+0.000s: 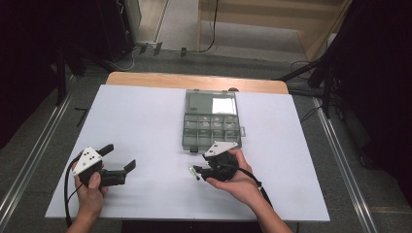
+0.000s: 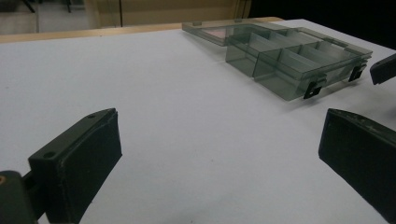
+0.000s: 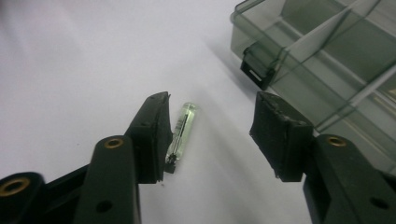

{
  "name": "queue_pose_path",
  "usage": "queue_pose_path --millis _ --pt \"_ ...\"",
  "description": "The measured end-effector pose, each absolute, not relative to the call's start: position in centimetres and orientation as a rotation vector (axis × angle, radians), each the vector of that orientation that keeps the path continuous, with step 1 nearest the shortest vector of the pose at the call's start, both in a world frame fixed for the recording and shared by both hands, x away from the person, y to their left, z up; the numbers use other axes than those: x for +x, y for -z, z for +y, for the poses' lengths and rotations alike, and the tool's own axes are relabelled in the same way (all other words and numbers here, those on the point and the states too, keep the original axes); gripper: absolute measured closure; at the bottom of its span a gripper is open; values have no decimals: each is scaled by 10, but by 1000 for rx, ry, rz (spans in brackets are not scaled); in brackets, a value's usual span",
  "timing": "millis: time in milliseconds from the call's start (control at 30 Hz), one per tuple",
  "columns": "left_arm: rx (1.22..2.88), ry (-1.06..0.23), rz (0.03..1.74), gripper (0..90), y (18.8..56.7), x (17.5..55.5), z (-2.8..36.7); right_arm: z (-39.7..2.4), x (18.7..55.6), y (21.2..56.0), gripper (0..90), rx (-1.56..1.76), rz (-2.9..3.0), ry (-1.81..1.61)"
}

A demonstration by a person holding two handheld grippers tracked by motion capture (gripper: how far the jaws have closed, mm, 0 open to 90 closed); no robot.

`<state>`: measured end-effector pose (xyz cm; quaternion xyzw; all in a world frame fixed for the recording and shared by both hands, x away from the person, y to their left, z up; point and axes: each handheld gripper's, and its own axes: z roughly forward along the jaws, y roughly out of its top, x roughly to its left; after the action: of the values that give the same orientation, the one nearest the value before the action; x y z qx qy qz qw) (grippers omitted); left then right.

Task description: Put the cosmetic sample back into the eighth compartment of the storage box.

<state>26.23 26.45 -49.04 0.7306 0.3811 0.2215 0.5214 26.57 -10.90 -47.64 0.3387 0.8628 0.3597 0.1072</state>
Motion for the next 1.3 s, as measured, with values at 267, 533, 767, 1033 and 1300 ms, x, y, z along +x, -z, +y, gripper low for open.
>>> queue_pose_path --millis 267,533,767,1033,1300 --pt "1754 -533 909 0 491 262 263 -99 269 479 555 1076 2626 -969" --pt "1761 -539 909 0 491 262 262 -88 274 482 635 1154 2690 -854" --pt "1762 -541 908 0 491 262 262 -80 276 485 685 1181 2714 -789" --pt "1764 -545 907 0 491 262 261 -73 274 489 741 1151 2693 -713" --pt "1771 -544 901 0 491 262 260 -74 270 493 824 1133 2653 -731"
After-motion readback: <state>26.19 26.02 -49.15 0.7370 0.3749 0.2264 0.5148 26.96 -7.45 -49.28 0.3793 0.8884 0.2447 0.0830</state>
